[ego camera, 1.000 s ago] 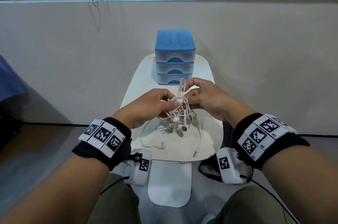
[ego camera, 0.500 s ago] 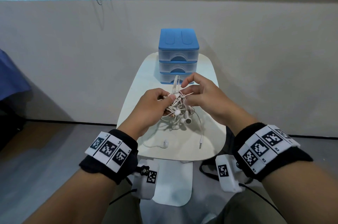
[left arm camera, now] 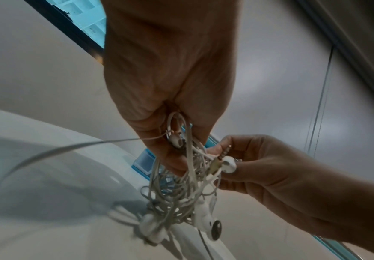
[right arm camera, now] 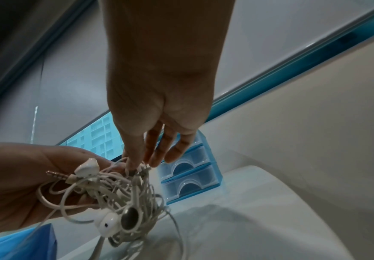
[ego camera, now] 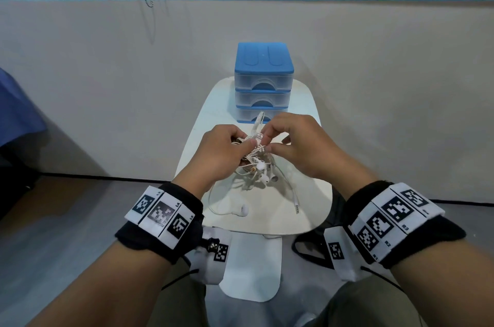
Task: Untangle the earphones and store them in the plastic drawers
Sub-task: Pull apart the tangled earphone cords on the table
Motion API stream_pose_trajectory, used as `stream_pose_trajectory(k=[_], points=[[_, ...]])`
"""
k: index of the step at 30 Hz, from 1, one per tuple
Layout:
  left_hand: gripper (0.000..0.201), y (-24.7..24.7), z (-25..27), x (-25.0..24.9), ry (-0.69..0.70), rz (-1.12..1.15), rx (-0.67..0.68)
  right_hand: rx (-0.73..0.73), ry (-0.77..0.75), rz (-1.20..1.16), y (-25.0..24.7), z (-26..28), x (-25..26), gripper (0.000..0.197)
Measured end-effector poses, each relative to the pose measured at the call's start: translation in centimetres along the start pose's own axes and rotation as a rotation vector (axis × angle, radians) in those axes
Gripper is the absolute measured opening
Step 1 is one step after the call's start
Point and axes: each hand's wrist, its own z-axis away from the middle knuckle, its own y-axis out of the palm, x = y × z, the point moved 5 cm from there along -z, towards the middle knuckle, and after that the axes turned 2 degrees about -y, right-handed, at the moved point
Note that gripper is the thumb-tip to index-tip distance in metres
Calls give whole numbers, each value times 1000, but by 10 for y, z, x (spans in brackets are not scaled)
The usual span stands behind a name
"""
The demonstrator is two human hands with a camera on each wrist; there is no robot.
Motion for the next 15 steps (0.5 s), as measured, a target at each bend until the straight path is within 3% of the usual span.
stream_pose_trajectory(k=[5, 11, 15], points=[[20, -7, -1, -7, -28, -73, -46, -63, -22, 9, -13, -1, 12, 7], [16, -3, 8, -10, -45, 123, 160, 41, 200, 56, -15, 4, -15, 18], [21, 0, 12, -12, -34, 212, 210, 44, 221, -43, -19, 11, -19, 14]])
